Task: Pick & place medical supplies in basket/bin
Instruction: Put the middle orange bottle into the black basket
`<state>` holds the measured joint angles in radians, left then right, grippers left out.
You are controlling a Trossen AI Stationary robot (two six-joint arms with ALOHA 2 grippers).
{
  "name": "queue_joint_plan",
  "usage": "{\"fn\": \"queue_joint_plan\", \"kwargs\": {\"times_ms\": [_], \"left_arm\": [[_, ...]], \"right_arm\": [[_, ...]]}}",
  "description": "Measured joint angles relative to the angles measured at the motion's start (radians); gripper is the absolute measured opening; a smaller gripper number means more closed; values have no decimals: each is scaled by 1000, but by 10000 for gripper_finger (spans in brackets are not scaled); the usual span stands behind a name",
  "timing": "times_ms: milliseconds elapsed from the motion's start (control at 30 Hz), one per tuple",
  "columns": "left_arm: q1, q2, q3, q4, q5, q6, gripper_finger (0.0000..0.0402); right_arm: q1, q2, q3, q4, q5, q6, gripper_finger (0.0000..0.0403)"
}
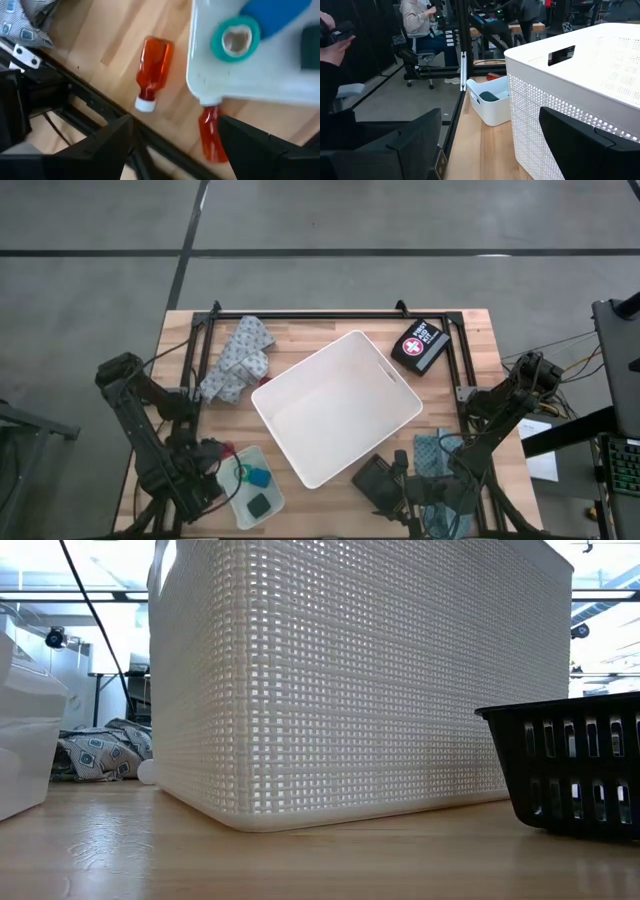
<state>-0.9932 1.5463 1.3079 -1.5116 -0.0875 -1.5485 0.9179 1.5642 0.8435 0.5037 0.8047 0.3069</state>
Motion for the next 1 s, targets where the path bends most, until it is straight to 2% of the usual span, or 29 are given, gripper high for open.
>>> {"fn": "queue_joint_plan", "kwargs": {"times_ms": [233, 367, 533, 733, 1000], "left_arm": [[16, -1, -12, -14, 25, 27, 291], [34, -18, -62, -4, 51, 23, 290], [48, -92, -188, 80, 91, -2, 290], [49, -253, -341, 131, 111, -99, 290], [50, -432, -572, 342, 110, -189, 290]], "right_arm": [[0, 0, 0, 0, 0, 0, 329], [0, 0, 0, 0, 0, 0, 329], [0, 0, 0, 0, 0, 0, 329], [0, 0, 0, 0, 0, 0, 329], [0, 0, 0, 0, 0, 0, 329]]}}
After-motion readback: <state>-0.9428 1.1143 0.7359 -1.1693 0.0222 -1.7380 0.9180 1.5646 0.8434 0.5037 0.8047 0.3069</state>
